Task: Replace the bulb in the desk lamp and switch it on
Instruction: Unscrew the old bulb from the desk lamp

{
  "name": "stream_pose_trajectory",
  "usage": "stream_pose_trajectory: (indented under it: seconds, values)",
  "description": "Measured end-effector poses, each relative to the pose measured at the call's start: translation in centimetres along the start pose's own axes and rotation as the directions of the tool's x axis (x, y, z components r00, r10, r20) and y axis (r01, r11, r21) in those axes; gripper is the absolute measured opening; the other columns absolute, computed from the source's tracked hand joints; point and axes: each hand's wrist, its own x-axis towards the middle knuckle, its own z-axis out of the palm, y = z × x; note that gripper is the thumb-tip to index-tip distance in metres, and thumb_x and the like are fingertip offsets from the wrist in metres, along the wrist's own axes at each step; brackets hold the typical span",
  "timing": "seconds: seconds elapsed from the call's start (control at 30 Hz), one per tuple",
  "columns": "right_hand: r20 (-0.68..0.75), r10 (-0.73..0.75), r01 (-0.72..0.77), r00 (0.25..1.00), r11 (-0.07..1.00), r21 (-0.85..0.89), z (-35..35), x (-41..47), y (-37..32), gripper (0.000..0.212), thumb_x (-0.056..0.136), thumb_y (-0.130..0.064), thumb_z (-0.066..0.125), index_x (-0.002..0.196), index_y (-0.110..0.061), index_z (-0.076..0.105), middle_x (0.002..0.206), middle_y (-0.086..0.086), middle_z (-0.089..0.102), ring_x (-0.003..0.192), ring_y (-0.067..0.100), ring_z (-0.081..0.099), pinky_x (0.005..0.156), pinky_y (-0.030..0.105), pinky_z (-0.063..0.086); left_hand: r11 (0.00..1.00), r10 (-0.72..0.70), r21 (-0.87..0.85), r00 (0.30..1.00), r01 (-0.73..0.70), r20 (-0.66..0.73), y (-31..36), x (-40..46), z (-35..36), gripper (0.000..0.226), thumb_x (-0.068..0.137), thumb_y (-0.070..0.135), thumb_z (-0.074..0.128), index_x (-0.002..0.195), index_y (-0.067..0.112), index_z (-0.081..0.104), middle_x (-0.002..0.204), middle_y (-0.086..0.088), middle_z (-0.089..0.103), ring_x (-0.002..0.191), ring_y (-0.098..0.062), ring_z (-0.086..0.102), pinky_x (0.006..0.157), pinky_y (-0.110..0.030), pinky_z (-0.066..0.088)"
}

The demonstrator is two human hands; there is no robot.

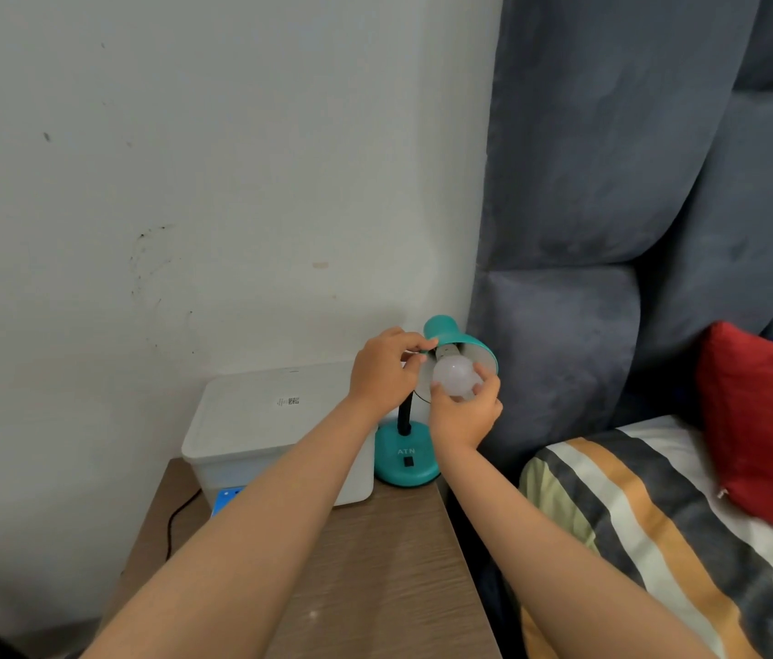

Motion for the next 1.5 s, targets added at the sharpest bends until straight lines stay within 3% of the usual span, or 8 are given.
stream_pose_trajectory:
  seconds: [0.1, 0.3, 0.53, 0.77, 1.0, 1.1, 1.3, 1.5]
  values:
    - [0.011, -0.044, 0.044, 0.999, 0.999, -0.024, -0.1, 0.1, 0.3, 0.056, 0.073, 0.001, 0.072, 0.119, -0.022, 0.051, 0.12, 0.007, 0.036, 0.098, 0.028, 0.056, 0.079, 0.031, 0.05, 1.0, -0.008, -0.005, 1.0, 0.008, -0.003, 0.0, 0.0, 0.1, 0.023, 0.085, 0.007, 0.061, 0.103, 0.017, 0.07, 0.095, -0.005, 0.066, 0.083, -0.017, 0.065, 0.081, -0.038, 0.056]
    - [-0.033, 0.098, -0.096, 0.995, 0.993, 0.064, 0.3, -0.1, -0.4, 0.073, 0.081, -0.032, 0.07, 0.14, -0.012, 0.032, 0.136, 0.014, 0.043, 0.117, 0.028, 0.052, 0.083, 0.028, 0.041, 1.0, -0.01, -0.003, 1.0, 0.01, 0.0, 0.0, -0.1, 0.1, 0.023, 0.085, 0.008, 0.061, 0.104, 0.019, 0.07, 0.097, -0.004, 0.066, 0.085, -0.018, 0.066, 0.08, -0.037, 0.056]
    - [0.001, -0.008, 0.008, 1.0, 1.0, 0.01, 0.1, 0.0, -0.1, 0.057, 0.073, 0.002, 0.073, 0.121, -0.02, 0.052, 0.127, 0.01, 0.035, 0.105, 0.03, 0.055, 0.082, 0.03, 0.05, 1.0, -0.009, 0.002, 1.0, 0.009, -0.005, -0.1, -0.2, 0.2, 0.024, 0.085, 0.007, 0.06, 0.104, 0.019, 0.07, 0.096, -0.004, 0.065, 0.085, -0.018, 0.066, 0.079, -0.035, 0.056]
    - [-0.016, 0.095, -0.094, 0.995, 0.994, 0.049, -0.2, -0.2, -0.5, 0.076, 0.078, -0.032, 0.074, 0.142, -0.02, 0.034, 0.135, 0.01, 0.042, 0.105, 0.023, 0.054, 0.079, 0.028, 0.042, 1.0, -0.011, -0.003, 1.0, 0.011, -0.007, -0.1, -0.2, 0.4, 0.024, 0.085, 0.007, 0.061, 0.103, 0.02, 0.07, 0.094, -0.002, 0.065, 0.084, -0.016, 0.066, 0.081, -0.037, 0.056]
    - [0.033, 0.012, -0.013, 0.999, 0.999, 0.044, -0.6, 0.0, -0.6, 0.053, 0.072, -0.002, 0.076, 0.12, -0.016, 0.057, 0.125, 0.013, 0.046, 0.094, 0.018, 0.051, 0.076, 0.027, 0.047, 1.0, -0.022, -0.002, 1.0, 0.022, -0.009, 0.0, -0.2, 0.3, 0.023, 0.085, 0.008, 0.061, 0.103, 0.02, 0.07, 0.093, 0.0, 0.064, 0.083, -0.014, 0.065, 0.08, -0.036, 0.056]
    - [0.022, -0.039, 0.037, 0.999, 0.997, 0.069, -0.7, 0.1, -0.4, 0.052, 0.073, -0.01, 0.077, 0.122, -0.018, 0.059, 0.125, 0.014, 0.049, 0.093, 0.019, 0.056, 0.079, 0.027, 0.05, 1.0, -0.026, -0.002, 1.0, 0.026, -0.009, 0.1, -0.2, 0.3, 0.023, 0.086, 0.009, 0.061, 0.102, 0.021, 0.07, 0.093, 0.0, 0.064, 0.084, -0.015, 0.065, 0.08, -0.035, 0.056]
    - [-0.005, 0.135, -0.134, 0.991, 0.988, 0.078, -0.8, -0.2, -0.5, 0.065, 0.08, -0.039, 0.07, 0.136, -0.02, 0.043, 0.128, 0.01, 0.053, 0.109, 0.023, 0.058, 0.086, 0.031, 0.049, 1.0, -0.022, 0.008, 1.0, 0.022, -0.012, 0.2, -0.4, 0.4, 0.023, 0.086, 0.009, 0.061, 0.103, 0.02, 0.07, 0.093, -0.001, 0.064, 0.084, -0.015, 0.065, 0.078, -0.035, 0.056]
    - [0.002, 0.156, -0.155, 0.988, 0.985, 0.068, -0.8, -0.3, -0.9, 0.058, 0.076, -0.028, 0.076, 0.126, -0.017, 0.05, 0.123, 0.009, 0.057, 0.108, 0.026, 0.059, 0.089, 0.037, 0.051, 1.0, -0.03, 0.002, 0.999, 0.03, -0.017, 0.3, -0.4, 0.4, 0.023, 0.085, 0.008, 0.061, 0.102, 0.021, 0.07, 0.094, -0.002, 0.065, 0.084, -0.015, 0.066, 0.079, -0.037, 0.056]
